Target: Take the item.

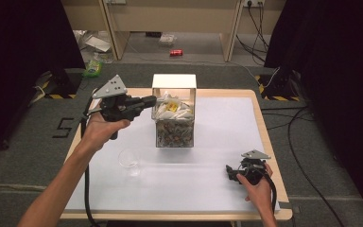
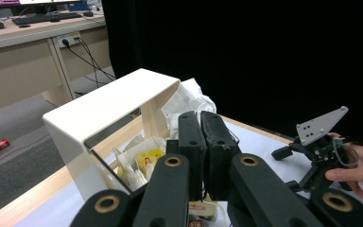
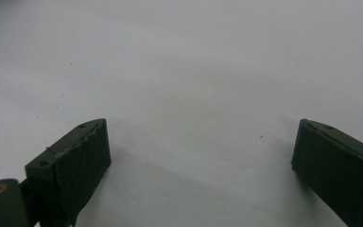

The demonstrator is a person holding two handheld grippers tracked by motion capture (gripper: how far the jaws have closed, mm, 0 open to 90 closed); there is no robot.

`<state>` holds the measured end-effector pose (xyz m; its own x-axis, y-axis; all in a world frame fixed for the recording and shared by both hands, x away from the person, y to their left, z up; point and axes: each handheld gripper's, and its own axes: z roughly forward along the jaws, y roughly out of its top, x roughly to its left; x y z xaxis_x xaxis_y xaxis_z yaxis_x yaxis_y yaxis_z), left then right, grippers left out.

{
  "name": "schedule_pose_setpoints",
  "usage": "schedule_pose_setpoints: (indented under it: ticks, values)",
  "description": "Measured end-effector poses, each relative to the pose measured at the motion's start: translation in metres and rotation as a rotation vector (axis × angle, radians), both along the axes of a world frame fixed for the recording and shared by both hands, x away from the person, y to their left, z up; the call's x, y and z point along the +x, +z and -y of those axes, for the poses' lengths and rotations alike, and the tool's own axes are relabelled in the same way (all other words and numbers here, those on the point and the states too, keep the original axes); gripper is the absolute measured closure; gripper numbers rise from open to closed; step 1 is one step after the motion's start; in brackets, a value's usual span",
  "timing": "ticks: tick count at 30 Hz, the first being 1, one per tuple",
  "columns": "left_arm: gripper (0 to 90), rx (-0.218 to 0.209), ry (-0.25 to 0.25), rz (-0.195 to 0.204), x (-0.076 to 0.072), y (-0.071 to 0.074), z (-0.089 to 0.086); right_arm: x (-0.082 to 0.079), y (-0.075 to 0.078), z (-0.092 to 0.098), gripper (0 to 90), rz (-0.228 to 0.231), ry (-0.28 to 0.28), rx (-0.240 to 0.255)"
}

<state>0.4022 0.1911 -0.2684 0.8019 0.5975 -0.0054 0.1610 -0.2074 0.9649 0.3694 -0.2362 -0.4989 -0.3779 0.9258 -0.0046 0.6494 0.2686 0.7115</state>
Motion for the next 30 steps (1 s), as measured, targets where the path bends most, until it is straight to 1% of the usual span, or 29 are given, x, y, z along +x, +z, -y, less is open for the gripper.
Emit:
schedule_pose_setpoints:
  ticks: [3,8,11,14,18,24,30]
  values:
    - [87.1,0.005,0.013,0.013,-0.004,0.001,-0.006,0.0,0.0,0.0,5.9,0.0,-0.002,0.001]
    - [87.1,0.004,0.018,0.011,-0.008,-0.001,-0.016,0.0,0.0,0.0,5.9,0.0,0.0,0.0]
    - [87.1,-0.007,0.02,0.007,-0.011,-0.003,-0.022,0.0,0.0,0.0,5.9,0.0,0.0,0.0]
    - [87.1,-0.008,0.026,0.009,-0.013,-0.006,-0.027,0.0,0.0,0.0,5.9,0.0,0.0,0.0]
    - [87.1,-0.022,0.027,0.003,-0.017,-0.008,-0.034,0.0,0.0,0.0,5.9,0.0,-0.001,0.001]
    - [87.0,-0.014,0.03,0.005,-0.025,-0.012,-0.043,0.0,0.0,0.0,5.9,0.0,-0.001,0.0]
    - [87.0,-0.021,0.039,0.0,-0.031,-0.019,-0.052,0.0,0.0,0.0,5.9,0.0,-0.002,0.001]
